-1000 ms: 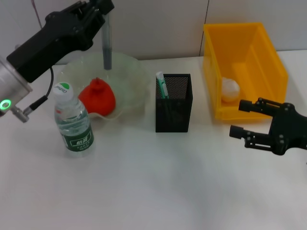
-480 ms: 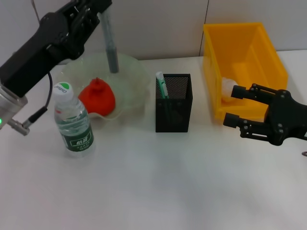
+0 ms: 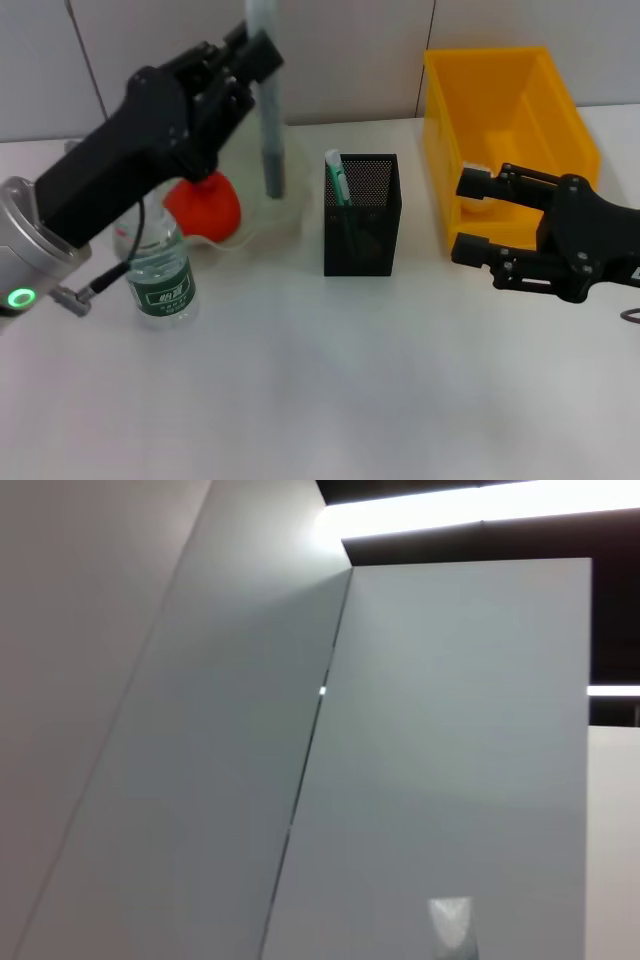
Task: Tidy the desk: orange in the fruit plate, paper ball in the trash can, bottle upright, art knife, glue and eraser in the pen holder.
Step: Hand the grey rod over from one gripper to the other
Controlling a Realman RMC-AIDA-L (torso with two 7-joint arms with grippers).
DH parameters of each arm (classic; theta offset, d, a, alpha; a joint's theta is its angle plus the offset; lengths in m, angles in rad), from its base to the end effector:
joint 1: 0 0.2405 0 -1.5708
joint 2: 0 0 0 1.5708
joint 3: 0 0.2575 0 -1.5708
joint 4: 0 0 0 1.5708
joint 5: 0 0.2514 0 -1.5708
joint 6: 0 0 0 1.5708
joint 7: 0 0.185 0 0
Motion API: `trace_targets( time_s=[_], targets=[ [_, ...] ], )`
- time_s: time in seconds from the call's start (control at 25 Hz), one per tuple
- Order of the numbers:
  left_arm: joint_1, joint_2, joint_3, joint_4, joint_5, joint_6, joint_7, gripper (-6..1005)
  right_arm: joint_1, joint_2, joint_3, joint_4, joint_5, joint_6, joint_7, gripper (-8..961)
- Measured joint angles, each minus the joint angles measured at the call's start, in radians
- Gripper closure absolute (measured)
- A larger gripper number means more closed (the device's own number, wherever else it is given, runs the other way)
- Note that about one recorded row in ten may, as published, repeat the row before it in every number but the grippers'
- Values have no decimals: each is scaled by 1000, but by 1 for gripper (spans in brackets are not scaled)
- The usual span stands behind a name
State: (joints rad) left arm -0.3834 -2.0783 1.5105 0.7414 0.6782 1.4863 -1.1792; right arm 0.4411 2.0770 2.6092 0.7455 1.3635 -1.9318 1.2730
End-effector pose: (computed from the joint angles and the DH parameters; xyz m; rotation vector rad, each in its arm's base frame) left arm -0.1360 0.3704 -0.0191 -2.2958 -0.3610 -1.6830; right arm 0.2470 0.3341 0.0378 -2.5997 0.3002 1.1818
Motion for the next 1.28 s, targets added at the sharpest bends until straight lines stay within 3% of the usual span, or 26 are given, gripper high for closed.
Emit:
trace_targets(
  time_s=[0.68, 1.28],
  targets=[
    [-12, -1, 220, -16, -103, 8, 149, 847, 32, 2, -2, -40, 73, -42, 6, 179],
    [-72, -2, 258, -84, -142, 2, 205, 835, 62, 3, -41, -68, 79, -34, 3, 179]
  ],
)
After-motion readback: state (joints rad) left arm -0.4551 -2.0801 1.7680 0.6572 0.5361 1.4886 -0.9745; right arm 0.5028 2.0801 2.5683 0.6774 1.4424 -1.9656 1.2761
